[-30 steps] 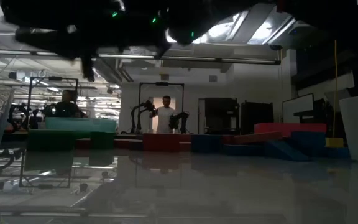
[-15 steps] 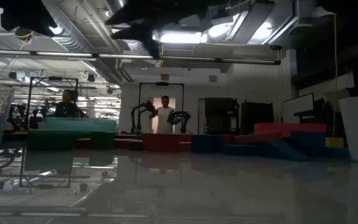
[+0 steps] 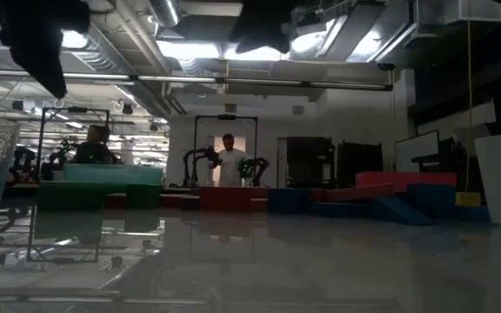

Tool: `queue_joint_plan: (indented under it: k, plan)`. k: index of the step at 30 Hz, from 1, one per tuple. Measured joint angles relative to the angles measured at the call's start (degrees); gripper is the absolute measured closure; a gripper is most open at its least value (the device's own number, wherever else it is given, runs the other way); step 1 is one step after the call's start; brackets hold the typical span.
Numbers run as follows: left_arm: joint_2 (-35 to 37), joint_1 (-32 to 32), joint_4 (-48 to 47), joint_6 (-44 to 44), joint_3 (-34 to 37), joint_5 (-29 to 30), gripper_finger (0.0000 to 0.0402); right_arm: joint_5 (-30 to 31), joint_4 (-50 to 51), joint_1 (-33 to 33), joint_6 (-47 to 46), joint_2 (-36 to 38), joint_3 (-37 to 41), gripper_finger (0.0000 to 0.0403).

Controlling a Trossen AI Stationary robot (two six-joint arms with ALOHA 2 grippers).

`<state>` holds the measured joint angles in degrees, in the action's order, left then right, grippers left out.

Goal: Sort blocks
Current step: Put the green block into the green bin

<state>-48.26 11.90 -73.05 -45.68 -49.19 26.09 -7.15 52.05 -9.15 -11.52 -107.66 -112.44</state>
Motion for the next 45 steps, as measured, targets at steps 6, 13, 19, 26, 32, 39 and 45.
queue_joint_plan:
  k: [6, 13, 19, 26, 32, 39, 45]
  plan:
    - [-5.47, -10.22, 8.53, 15.33, 2.09, -7.62, 0.0263, 5.04, 11.82, -1.36, 3.38, 1.37, 0.00, 0.0265]
    - [-13.78, -21.51, 11.18, 25.68, 2.84, -12.48, 0.0263, 5.00, 21.67, -5.90, 7.54, 1.38, 0.02, 0.0265]
    - [-20.98, -29.39, 12.82, 30.14, 2.84, -15.03, 0.0263, 4.63, 24.49, -10.12, 13.65, 1.36, 0.02, 0.0265]
    - [-28.94, -35.27, 15.17, 34.48, 2.86, -21.99, 0.0263, 4.58, 26.12, -14.37, 19.78, 1.36, 0.02, 0.0265]
    - [-34.67, -38.06, 15.74, 36.93, 2.85, -21.51, 0.0263, 2.04, 26.12, -17.38, 23.84, 1.34, 0.02, 0.0265]
    - [-39.00, -39.97, 18.14, 39.24, 2.86, -21.66, 0.0290, -1.19, 25.81, -19.93, 27.05, 1.34, 0.23, 0.0265]
    - [-39.75, -40.13, 18.57, 38.30, 2.86, -25.30, 0.0388, -1.44, 23.21, -20.68, 28.74, 1.31, 6.03, 0.0265]
